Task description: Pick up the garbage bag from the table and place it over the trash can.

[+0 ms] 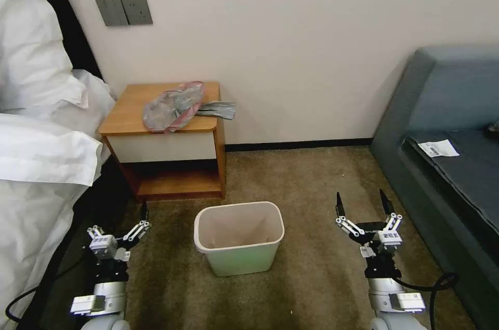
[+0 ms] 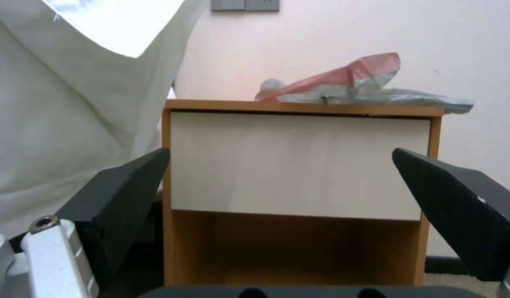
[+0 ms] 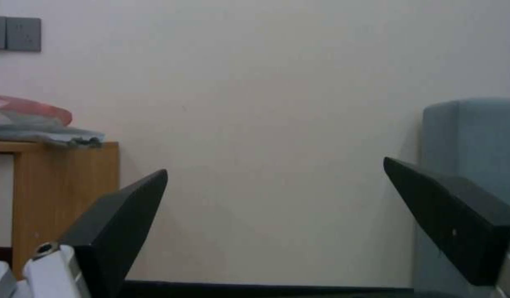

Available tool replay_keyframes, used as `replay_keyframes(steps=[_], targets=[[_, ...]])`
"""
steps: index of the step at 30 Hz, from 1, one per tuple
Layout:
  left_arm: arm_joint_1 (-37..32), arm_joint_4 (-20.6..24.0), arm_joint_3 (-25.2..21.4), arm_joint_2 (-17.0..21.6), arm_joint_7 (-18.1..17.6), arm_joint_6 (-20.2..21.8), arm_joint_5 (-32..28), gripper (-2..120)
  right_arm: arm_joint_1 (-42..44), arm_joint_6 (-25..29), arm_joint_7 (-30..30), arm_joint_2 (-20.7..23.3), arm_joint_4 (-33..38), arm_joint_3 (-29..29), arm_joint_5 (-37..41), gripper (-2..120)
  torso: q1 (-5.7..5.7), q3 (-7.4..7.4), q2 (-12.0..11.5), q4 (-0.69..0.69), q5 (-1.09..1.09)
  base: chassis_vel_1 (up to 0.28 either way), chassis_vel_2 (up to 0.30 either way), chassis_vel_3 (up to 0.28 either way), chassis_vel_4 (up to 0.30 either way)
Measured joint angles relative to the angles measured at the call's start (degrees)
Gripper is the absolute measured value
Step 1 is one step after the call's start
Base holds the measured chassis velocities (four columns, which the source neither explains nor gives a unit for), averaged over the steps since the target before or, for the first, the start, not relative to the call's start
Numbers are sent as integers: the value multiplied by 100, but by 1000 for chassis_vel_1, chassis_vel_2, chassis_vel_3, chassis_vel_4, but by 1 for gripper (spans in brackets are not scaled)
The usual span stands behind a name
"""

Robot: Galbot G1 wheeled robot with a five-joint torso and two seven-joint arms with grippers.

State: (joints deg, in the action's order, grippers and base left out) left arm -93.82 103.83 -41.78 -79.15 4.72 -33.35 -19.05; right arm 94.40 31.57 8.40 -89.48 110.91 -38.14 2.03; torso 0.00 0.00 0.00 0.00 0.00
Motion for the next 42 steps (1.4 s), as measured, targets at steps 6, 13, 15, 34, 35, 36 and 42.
replay_keyframes(steps=[6, 13, 15, 34, 35, 36, 42], targets=[[0, 0, 0, 0, 0, 0, 0, 100, 0, 0, 0, 0, 0, 0, 0, 100, 0, 0, 0, 0, 0, 0, 0, 0, 0], [0, 0, 0, 0, 0, 0, 0, 100, 0, 0, 0, 0, 0, 0, 0, 100, 0, 0, 0, 0, 0, 0, 0, 0, 0], [66, -28, -10, -47, 2, 54, 88, 100, -4, 38, -18, -31, -138, -73, -88, 100, 0, 0, 0, 3, 0, 0, 0, 0, 0], [406, -206, -41, -607, 255, 573, 654, 100, 112, 129, 119, -265, -333, -336, -541, 100, 0, 0, -1, 0, -1, 0, 0, 0, 0], [376, -163, -42, -614, 254, 553, 670, 100, 66, 115, 171, -257, -313, -332, -533, 100, 0, 0, -1, 0, 0, 0, 0, 0, 0], [347, -108, -45, -617, 255, 534, 687, 100, -7, 97, 219, -226, -301, -317, -527, 100, 0, 0, -1, 0, 0, 0, 0, 0, 0], [317, 86, -114, -591, 243, 344, 782, 100, -616, 20, 332, 32, -292, -76, -682, 100, 0, 0, -1, 0, 0, 0, 0, 0, 0]])
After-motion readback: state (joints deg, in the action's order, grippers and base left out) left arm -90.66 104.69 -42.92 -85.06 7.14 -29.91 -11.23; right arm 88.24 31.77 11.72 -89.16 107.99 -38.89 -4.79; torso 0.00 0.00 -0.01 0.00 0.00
